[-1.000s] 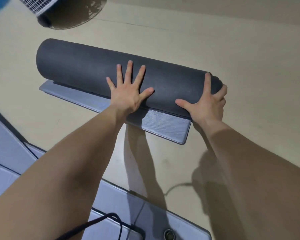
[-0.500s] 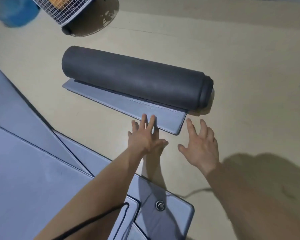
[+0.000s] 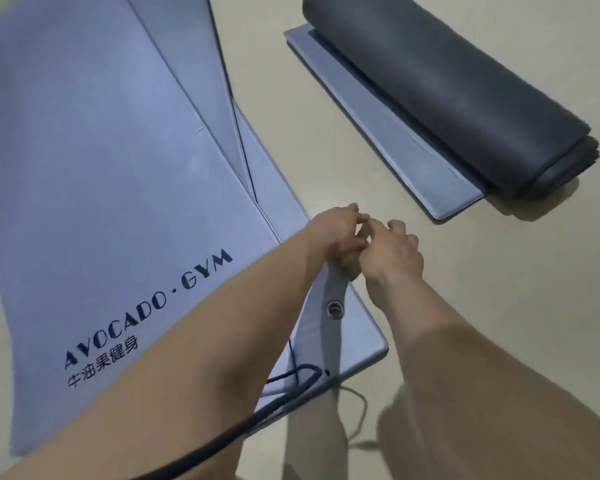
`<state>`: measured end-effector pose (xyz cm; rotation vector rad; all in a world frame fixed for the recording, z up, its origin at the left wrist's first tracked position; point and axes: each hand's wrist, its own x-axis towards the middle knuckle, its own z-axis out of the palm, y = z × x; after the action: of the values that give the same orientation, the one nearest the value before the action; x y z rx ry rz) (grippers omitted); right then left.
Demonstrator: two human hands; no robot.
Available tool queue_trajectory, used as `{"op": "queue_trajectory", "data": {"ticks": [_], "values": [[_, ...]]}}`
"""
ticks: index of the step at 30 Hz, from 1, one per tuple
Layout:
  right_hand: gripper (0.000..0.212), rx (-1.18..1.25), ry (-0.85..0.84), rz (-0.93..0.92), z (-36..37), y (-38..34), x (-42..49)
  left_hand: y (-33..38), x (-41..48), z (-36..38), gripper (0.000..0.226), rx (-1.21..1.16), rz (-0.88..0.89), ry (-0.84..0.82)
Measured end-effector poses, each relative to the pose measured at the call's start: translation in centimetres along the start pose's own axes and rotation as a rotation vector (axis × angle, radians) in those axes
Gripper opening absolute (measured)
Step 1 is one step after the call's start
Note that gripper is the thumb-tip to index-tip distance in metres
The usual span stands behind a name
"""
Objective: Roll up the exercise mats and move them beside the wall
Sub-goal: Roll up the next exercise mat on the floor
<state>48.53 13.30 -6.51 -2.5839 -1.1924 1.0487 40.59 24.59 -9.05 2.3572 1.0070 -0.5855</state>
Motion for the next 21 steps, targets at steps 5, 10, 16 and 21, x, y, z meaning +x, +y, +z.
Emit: {"op": "queue_trajectory", "data": {"ticks": [5,10,16,21], "values": [[0.055,-0.147,-0.025,-0.198,4.1,-7.1,-2.1,-9.6,-11.6,0.9,0.045,-0.055,-0.179,0.365],[0.051,-0.316,0.002,-0.538,9.9,-13.7,-7.0,-18.2,-24.4,4.9,0.068,-0.065,-0.407,0.275],[0.084,-0.620,-0.064,-0.690,19.3,-13.0,-11.9,-23.8,-35.3,13.9,0.102,-0.098,-0.581,0.212],[0.079,-0.689,0.037,-0.740,21.3,-12.6,-13.9,-25.4,-38.2,17.8,0.086,-0.120,-0.594,0.242]]}}
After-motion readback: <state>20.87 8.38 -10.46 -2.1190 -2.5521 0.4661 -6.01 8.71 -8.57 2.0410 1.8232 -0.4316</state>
